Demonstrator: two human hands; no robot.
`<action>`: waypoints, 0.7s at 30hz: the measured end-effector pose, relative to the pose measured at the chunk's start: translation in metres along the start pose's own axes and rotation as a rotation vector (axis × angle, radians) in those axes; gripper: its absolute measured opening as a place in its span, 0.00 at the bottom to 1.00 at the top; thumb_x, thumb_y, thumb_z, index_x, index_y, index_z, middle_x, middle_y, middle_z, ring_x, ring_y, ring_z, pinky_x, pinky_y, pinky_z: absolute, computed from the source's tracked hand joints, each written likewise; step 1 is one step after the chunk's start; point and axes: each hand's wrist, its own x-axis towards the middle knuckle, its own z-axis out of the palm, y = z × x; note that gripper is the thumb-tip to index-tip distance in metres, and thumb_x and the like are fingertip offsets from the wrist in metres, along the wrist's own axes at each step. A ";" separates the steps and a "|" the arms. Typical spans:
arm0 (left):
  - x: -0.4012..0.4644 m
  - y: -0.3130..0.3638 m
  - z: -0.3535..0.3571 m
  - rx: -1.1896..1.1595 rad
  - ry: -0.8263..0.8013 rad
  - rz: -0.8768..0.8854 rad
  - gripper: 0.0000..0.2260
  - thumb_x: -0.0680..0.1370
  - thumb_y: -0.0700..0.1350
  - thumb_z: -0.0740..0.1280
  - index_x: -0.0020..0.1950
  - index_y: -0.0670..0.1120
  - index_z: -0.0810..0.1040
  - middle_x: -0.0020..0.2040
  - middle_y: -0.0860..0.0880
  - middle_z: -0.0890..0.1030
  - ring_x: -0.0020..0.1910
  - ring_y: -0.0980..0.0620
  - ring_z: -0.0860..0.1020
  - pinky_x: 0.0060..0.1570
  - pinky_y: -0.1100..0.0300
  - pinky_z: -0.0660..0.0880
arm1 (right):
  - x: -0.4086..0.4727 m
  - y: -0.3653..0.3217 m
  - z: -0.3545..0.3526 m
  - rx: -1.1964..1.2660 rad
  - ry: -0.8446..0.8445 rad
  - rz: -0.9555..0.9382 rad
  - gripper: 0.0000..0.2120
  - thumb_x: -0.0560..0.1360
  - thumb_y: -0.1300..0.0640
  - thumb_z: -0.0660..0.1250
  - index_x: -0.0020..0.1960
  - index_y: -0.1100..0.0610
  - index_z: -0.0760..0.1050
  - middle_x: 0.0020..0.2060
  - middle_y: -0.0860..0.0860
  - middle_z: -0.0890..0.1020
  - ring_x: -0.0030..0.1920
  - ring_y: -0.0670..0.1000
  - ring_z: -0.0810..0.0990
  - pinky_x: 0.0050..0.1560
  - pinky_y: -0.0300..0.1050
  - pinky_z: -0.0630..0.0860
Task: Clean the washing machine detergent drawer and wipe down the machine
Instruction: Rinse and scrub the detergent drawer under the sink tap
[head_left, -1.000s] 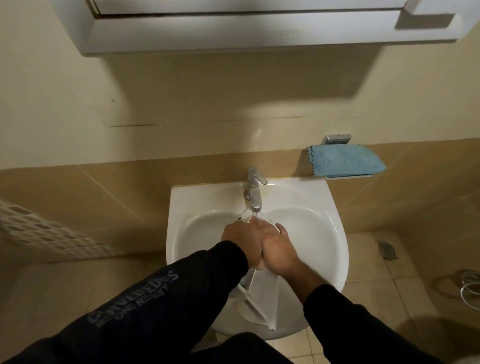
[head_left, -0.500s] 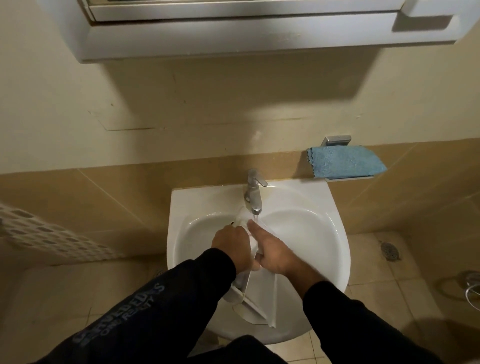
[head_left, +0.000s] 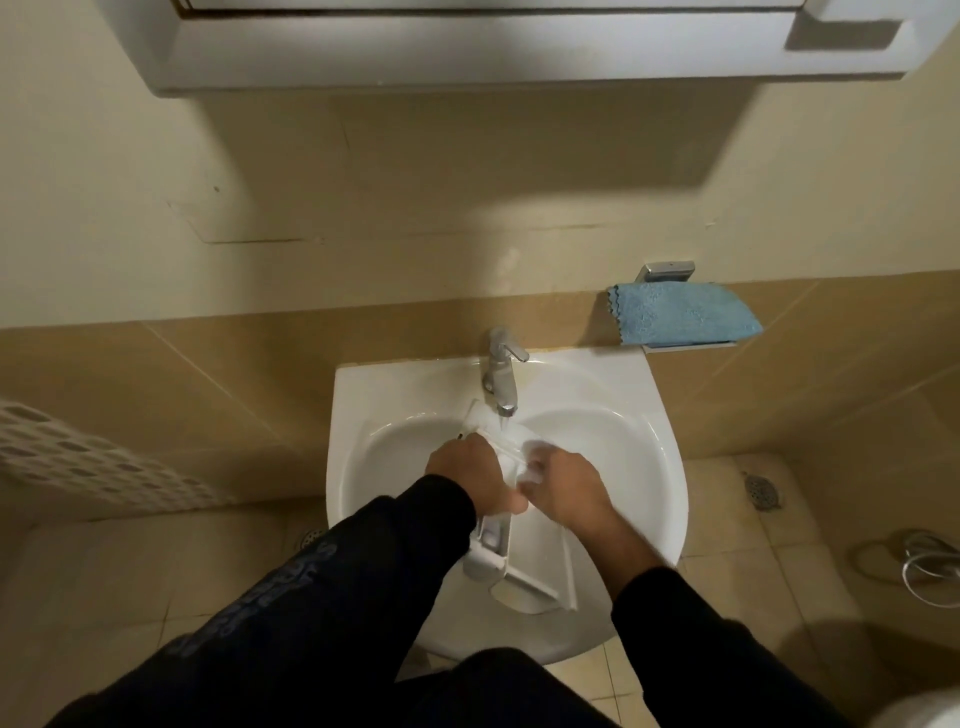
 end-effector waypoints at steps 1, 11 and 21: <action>0.000 0.002 -0.002 0.003 -0.006 -0.005 0.29 0.68 0.57 0.73 0.62 0.42 0.72 0.55 0.47 0.80 0.56 0.47 0.79 0.44 0.60 0.68 | 0.003 -0.003 0.000 0.052 -0.041 -0.006 0.14 0.73 0.56 0.67 0.58 0.54 0.78 0.52 0.51 0.82 0.56 0.54 0.80 0.54 0.43 0.74; -0.002 0.004 -0.012 -0.081 -0.101 -0.062 0.22 0.66 0.61 0.73 0.49 0.46 0.77 0.37 0.52 0.77 0.34 0.54 0.75 0.29 0.62 0.69 | -0.003 -0.001 -0.016 0.097 -0.189 0.021 0.18 0.74 0.52 0.71 0.62 0.55 0.75 0.57 0.52 0.80 0.58 0.54 0.79 0.55 0.43 0.73; 0.000 -0.011 -0.010 -0.176 -0.113 -0.003 0.26 0.71 0.63 0.71 0.53 0.41 0.73 0.45 0.48 0.77 0.45 0.47 0.77 0.41 0.58 0.72 | -0.024 -0.007 -0.042 0.248 -0.230 0.265 0.18 0.76 0.70 0.58 0.63 0.55 0.68 0.35 0.53 0.72 0.22 0.49 0.72 0.16 0.29 0.59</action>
